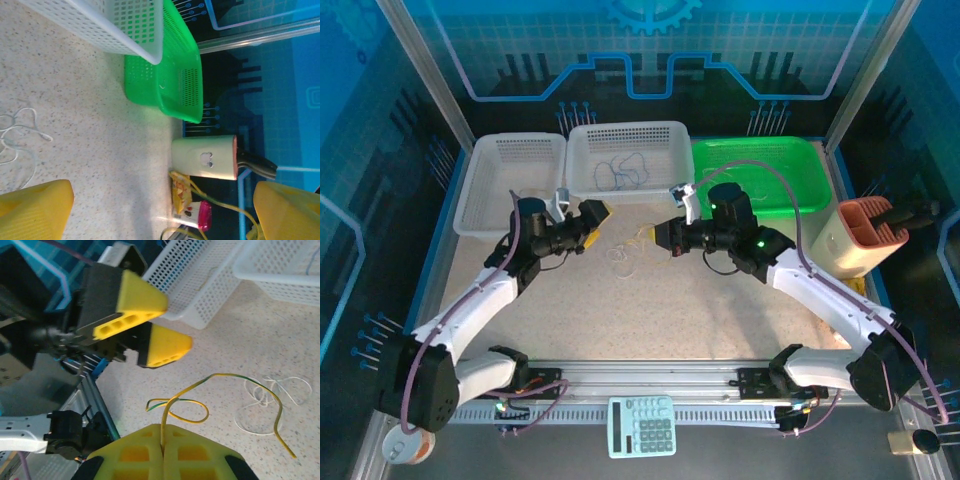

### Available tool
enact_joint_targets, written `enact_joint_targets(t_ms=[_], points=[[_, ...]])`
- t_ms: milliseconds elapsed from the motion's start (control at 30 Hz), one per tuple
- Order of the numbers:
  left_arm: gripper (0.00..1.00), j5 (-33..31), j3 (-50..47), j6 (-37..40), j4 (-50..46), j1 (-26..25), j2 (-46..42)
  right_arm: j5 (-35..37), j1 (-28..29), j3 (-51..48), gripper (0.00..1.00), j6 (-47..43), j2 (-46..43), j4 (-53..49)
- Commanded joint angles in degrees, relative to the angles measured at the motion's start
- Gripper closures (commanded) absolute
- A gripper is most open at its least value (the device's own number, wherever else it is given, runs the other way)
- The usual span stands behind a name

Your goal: Untangle the cables

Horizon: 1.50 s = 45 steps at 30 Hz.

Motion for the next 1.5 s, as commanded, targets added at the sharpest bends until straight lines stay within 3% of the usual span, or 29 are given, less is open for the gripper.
enact_joint_targets(t_ms=[0, 733, 1300, 1467], points=[[0.06, 2.8, -0.7, -9.0, 8.5, -0.2, 1.6, -3.9, 0.8, 0.1, 1.00, -0.7, -1.8, 3.7], [0.24, 4.5, -4.8, -32.7, 41.4, -7.7, 12.8, -4.8, 1.7, 1.6, 1.00, -0.4, 1.0, 6.4], [0.17, 5.7, -6.7, -31.7, 38.9, -9.0, 10.7, -3.4, 1.7, 2.5, 1.00, -0.9, 0.9, 6.1], [0.20, 5.6, -5.7, -31.8, 39.9, -9.2, 10.6, -3.4, 1.8, 1.8, 1.00, -0.6, 1.5, 6.5]])
